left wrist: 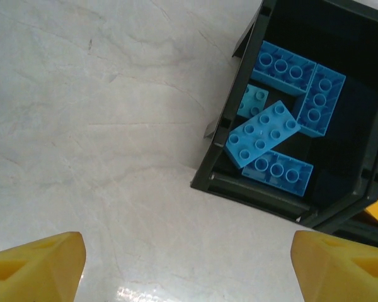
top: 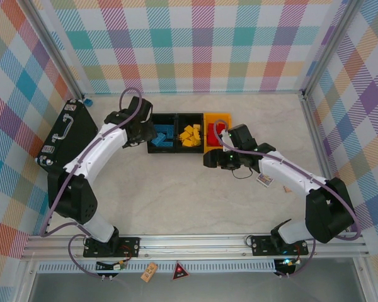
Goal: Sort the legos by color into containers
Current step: Reset both arms
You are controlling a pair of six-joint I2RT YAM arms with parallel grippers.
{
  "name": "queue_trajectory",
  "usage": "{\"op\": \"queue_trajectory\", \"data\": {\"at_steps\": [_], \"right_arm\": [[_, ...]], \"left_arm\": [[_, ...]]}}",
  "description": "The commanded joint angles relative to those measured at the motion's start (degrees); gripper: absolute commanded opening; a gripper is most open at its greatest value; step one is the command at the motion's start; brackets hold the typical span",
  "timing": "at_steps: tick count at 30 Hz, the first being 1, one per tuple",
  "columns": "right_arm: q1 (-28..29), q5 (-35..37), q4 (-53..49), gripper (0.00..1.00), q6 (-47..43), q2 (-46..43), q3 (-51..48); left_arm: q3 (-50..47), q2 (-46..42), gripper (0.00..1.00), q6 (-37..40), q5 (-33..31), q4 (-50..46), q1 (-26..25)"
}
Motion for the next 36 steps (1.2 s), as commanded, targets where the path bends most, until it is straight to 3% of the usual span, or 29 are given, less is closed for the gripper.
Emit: {"op": "queue_trajectory", "data": {"at_steps": [1, 11, 13, 16, 20, 26, 29, 31, 33, 36], "right_arm": [[0.22, 1.39, -0.10, 0.65, 0.87, -1.05, 0.17], [0.20, 7.27, -0.59, 0.68, 0.96, -1.69, -0.92], [0.07, 9.77, -0.34, 0.71, 0.71, -2.18, -1.56], [-0.11, 13.99, -0.47, 0.84, -0.24, -2.38, -1.61], [-0.59, 19.27, -1.17, 0.85, -2.04, -2.02, 0.01], [-1.16, 33.57, 2.48, 0.87, -4.60, -1.43, 0.88], [-1.76, 40.66, 6.96, 0.88, -7.64, -1.15, -0.41], [-1.91, 46.05, 14.85, 0.89, -11.51, -2.50, -4.51], [-2.08, 51.97, 22.16, 0.99, -14.43, -4.74, -9.28], [-2.61, 61.62, 35.65, 0.99, -21.52, -6.87, -16.54]], "left_arm": [[-0.12, 2.40, 0.85, -0.48, -1.34, 3.66, 0.61], [-3.19, 5.05, 0.89, 2.96, -1.07, 13.58, 0.61], [-6.61, 3.36, 0.90, 3.79, 1.01, 18.03, 0.53], [-12.25, 0.33, 0.97, 5.53, 2.25, 25.03, -0.13], [-18.54, -4.14, 1.00, 7.44, 1.29, 29.83, -0.84], [-31.97, -15.02, 1.00, 12.32, -5.69, 42.29, -1.02], [-36.87, -19.67, 1.00, 16.15, -8.76, 46.59, -0.72], [-39.48, -21.70, 1.00, 19.29, -10.34, 49.24, -0.15], [-41.38, -23.03, 1.00, 21.42, -11.67, 50.81, 1.09], [-45.46, -25.13, 1.00, 24.07, -15.80, 55.40, 2.94]]}}
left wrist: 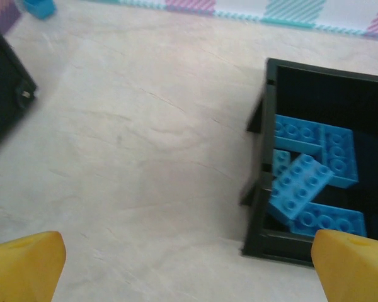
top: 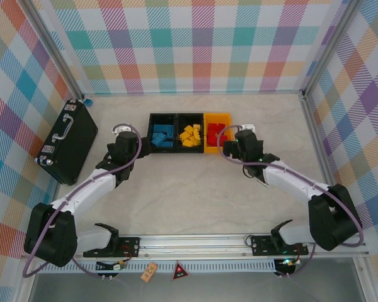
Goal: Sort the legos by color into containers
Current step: Reset both arms
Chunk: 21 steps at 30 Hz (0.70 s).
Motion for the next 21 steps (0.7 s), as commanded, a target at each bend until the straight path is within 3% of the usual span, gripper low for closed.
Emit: {"op": "queue_trajectory", "data": {"at_steps": [1, 3, 7, 13, 15, 17, 18, 19, 21], "right_arm": [[-1.02, 16.02, 16.68, 0.99, -10.32, -2.24, -5.57], [-2.74, 19.62, 16.04, 0.99, -11.64, -2.04, -6.25], [-6.95, 20.12, 19.46, 0.99, -10.96, -2.18, -10.78], [-10.21, 14.81, 47.33, 0.99, -16.85, 5.11, -20.50], [-10.87, 8.55, 47.01, 0.99, -20.93, 7.39, -18.71], [-12.34, 0.86, 55.49, 0.99, -25.63, 11.14, -21.14], [-13.81, 1.18, 58.90, 0.99, -23.90, 12.18, -21.45], [-16.40, -0.80, 52.96, 0.99, -19.03, 9.72, -21.09], [-22.63, -11.02, 52.05, 0.99, -13.83, 8.25, -22.36]], "left_arm": [[-4.85, -2.92, 1.00, 5.24, -6.78, 9.12, 2.71], [-8.67, -4.11, 1.00, 5.71, -6.18, 14.18, 4.94], [-13.98, -1.93, 1.00, 7.33, -2.86, 23.54, 9.29], [-16.98, 11.40, 1.00, 11.13, 4.65, 40.63, 10.75], [-17.45, 15.33, 0.99, 12.21, 4.37, 46.16, 10.55], [-18.41, 21.60, 1.00, 13.56, 7.01, 53.68, 10.83], [-18.44, 22.06, 0.99, 13.42, 7.82, 55.17, 11.33], [-17.33, 20.38, 1.00, 12.19, 8.72, 49.55, 11.77], [-17.52, 21.47, 1.00, 12.47, 9.61, 52.21, 12.27]]}}
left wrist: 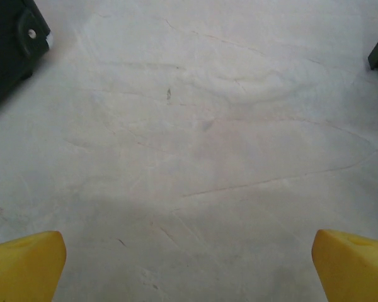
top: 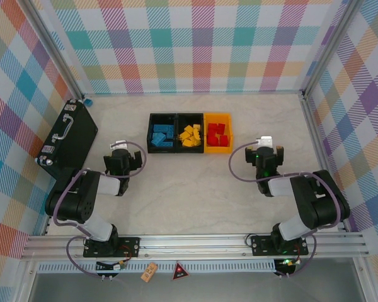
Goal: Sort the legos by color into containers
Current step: Reset both arms
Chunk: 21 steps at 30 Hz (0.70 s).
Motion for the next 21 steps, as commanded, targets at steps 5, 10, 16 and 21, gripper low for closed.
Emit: {"op": "queue_trajectory", "data": {"at_steps": [5, 10, 16, 21], "right_arm": [[-10.07, -19.87, 6.24, 0.99, 6.23, 2.12, 0.55], [-9.46, -19.12, 4.99, 0.99, 5.95, 1.45, 0.56], [-10.36, -21.13, 3.94, 0.99, 6.47, 1.77, 1.20], [-10.79, -22.30, 4.68, 0.99, 6.09, 1.57, 0.85]], "left_arm": [[0.02, -0.45, 0.99, 1.04, 3.15, 7.62, 1.47], [0.02, -0.54, 1.00, 1.04, 3.25, 7.56, 1.46], [0.07, -0.58, 1.00, 1.04, 3.13, 7.41, 1.44], [0.05, -0.52, 1.00, 1.00, 3.16, 7.38, 1.44]]}}
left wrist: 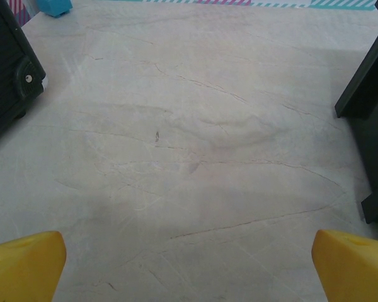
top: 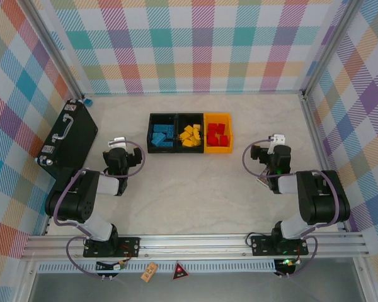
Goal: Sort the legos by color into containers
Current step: Reset both arms
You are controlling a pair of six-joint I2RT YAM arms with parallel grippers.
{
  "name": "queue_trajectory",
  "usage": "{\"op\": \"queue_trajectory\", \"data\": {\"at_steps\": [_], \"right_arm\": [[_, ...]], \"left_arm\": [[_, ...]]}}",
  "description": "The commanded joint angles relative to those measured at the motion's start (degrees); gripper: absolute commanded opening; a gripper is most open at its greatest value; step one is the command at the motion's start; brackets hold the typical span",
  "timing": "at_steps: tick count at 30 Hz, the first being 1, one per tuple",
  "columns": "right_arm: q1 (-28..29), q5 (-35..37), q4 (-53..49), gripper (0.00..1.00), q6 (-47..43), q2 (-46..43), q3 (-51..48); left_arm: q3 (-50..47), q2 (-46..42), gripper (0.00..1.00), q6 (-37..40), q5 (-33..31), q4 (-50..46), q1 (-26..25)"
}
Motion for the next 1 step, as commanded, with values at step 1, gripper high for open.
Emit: {"op": "queue_trajectory", "data": {"at_steps": [1], "right_arm": [[-0.07, -1.88, 0.79, 0.99, 0.54, -0.13, 0.94]], "left_arm": [[0.03, -0.52, 0.99, 0.43, 0.47, 2.26, 0.48]]}}
